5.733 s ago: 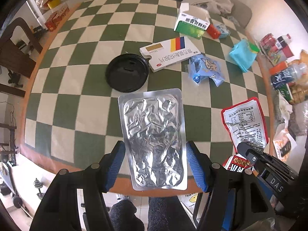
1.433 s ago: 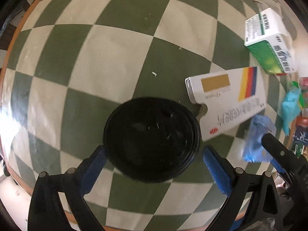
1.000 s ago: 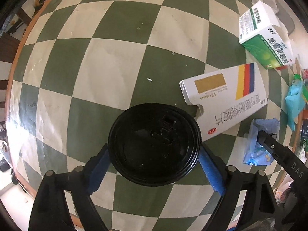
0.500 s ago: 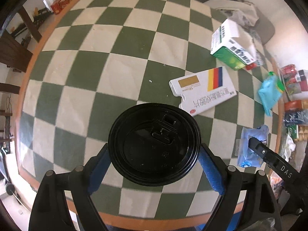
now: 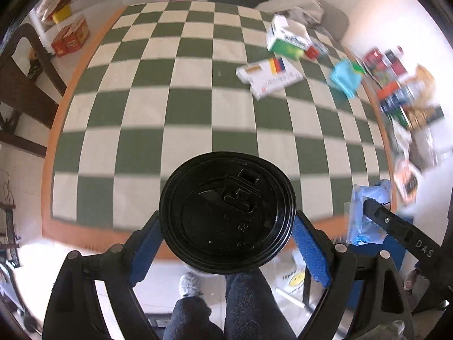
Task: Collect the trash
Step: 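Carry the black lid and blue wrapper to the bin and release both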
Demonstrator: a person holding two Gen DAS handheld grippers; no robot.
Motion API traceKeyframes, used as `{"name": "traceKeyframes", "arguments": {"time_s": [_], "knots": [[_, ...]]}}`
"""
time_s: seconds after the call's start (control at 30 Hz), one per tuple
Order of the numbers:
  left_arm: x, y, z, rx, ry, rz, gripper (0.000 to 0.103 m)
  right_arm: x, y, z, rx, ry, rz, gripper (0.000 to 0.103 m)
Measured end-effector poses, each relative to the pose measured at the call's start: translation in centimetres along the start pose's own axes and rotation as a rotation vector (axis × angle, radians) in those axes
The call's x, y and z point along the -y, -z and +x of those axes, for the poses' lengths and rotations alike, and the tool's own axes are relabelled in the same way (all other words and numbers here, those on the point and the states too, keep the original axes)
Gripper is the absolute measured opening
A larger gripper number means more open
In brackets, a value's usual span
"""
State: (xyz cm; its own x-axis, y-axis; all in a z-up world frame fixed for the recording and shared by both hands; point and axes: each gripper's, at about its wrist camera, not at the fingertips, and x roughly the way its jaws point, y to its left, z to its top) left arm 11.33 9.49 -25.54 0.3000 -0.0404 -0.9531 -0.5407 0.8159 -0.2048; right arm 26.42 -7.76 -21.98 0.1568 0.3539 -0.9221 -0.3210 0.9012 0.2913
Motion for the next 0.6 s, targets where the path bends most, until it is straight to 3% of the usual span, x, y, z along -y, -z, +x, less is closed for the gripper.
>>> {"name": "traceKeyframes", "arguments": {"time_s": [0.13, 0.3, 0.47, 0.6], "knots": [[-0.5, 5.0, -0.4, -0.052, 0.016, 0.029, 0.088, 1.2, 6.7, -1.8, 0.0, 0.001, 0.069, 0.042], [-0.7, 9.7, 1.1, -0.128, 0.033, 0.057, 0.088, 3.1, 14.1, -1.8, -0.06, 0.018, 0.116, 0.042], [-1.3, 12.5, 4.9, -0.205, 0.036, 0.031, 0.088, 5.1, 19.1, 1.6, -0.146, 0.041, 0.142, 0.042], [-2.1, 14.2, 11.2, -0.278, 0.028, 0.011, 0.088, 7.3, 21.4, 6.2, -0.206, 0.057, 0.159, 0.042]]}}
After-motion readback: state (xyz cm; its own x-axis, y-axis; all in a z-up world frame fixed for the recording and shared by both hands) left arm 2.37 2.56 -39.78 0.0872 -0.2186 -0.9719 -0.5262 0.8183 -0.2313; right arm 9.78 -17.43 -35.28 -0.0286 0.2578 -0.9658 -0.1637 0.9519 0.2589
